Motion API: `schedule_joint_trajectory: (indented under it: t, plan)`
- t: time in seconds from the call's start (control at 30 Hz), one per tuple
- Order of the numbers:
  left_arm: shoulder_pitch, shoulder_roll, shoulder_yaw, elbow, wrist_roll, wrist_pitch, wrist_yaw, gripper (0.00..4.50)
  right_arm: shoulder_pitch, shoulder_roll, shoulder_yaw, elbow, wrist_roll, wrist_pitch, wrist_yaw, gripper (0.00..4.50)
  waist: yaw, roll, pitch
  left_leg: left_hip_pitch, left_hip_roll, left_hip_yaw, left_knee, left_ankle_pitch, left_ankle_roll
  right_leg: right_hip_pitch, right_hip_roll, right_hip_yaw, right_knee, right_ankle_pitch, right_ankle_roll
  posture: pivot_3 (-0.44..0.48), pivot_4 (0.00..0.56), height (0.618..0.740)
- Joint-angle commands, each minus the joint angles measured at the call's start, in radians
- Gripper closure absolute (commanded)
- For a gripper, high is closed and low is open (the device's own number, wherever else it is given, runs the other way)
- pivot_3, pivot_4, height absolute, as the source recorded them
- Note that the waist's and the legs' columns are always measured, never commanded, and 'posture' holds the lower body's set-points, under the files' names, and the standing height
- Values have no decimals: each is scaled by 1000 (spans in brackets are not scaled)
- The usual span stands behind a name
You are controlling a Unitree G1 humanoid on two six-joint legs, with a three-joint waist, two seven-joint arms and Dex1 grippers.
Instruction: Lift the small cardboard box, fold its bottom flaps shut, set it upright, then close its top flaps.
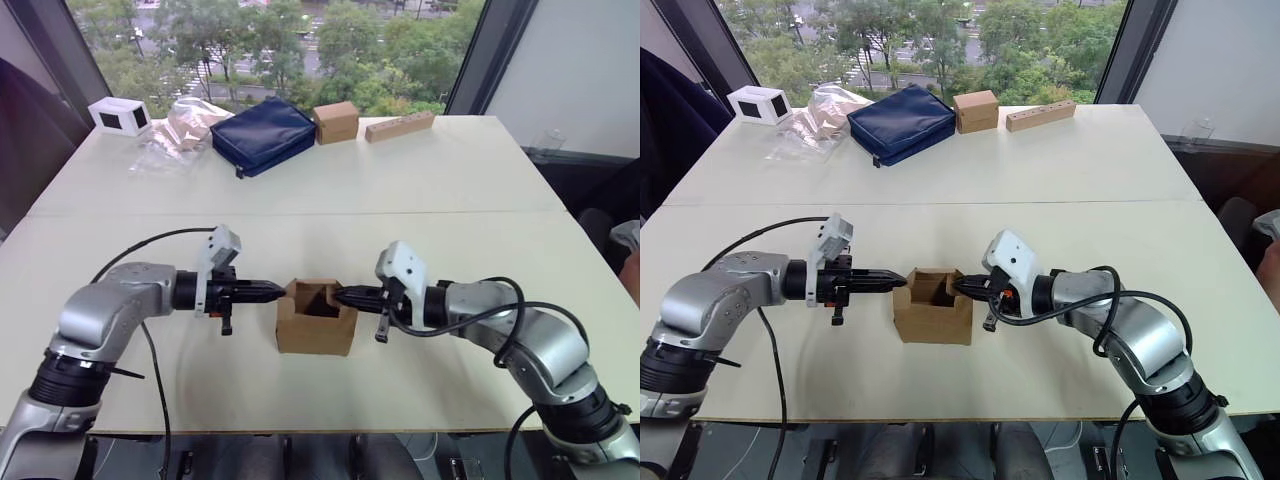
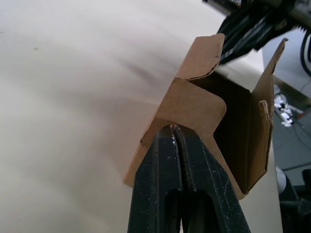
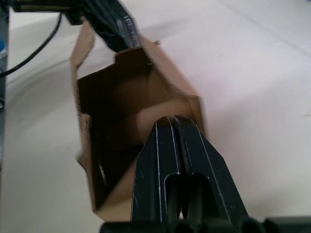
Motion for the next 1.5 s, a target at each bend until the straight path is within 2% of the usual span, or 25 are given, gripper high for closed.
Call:
schedule_joint_trajectory:
  t: [0.03, 0.17, 0.47, 0.77, 1.03, 1.33, 1.5]
  plan:
    - [-5, 3, -25, -24, 34, -35, -8, 4469, -20, 9, 20, -1, -24, -23, 3, 4500, 0, 0, 0, 0, 0, 0, 0, 0, 0, 0, 0, 0, 0, 0, 0, 0, 150, 740]
    - [-8, -2, -40, -17, 66, -65, 0, 4469, -16, 4, 39, 18, -56, -38, 8, 4500, 0, 0, 0, 0, 0, 0, 0, 0, 0, 0, 0, 0, 0, 0, 0, 0, 150, 740]
    - [-59, -23, 51, -34, -37, -7, 2, 4469, -3, 7, 1, 12, -44, -43, 20, 4500, 0, 0, 0, 0, 0, 0, 0, 0, 0, 0, 0, 0, 0, 0, 0, 0, 150, 740]
    - [-47, -6, -68, -50, 53, -65, -51, 4469, 3, 18, 7, 10, -55, -49, 10, 4500, -1, 0, 0, 0, 0, 0, 0, 0, 0, 0, 0, 0, 0, 0, 0, 0, 150, 740]
    - [-47, -36, -127, 0, 132, -133, -41, 4469, 15, 21, -3, -4, -47, -45, -5, 4500, 3, 0, 0, 0, -1, 0, 0, 0, 0, 1, 0, 0, 0, 0, 0, 0, 150, 740]
    - [-72, -94, -49, -5, 65, -102, -17, 4469, 19, 74, -39, -2, -21, -63, -27, 4500, 1, 0, 0, 0, -1, 0, 0, 0, 0, 1, 0, 0, 0, 0, 0, 0, 150, 740]
    - [-78, -97, -66, -19, 72, -106, -20, 4469, 20, 82, -43, -1, -22, -64, -35, 4500, -1, 0, 0, 0, 0, 0, 0, 0, 0, 1, 0, 0, 0, 0, 0, 0, 150, 740]
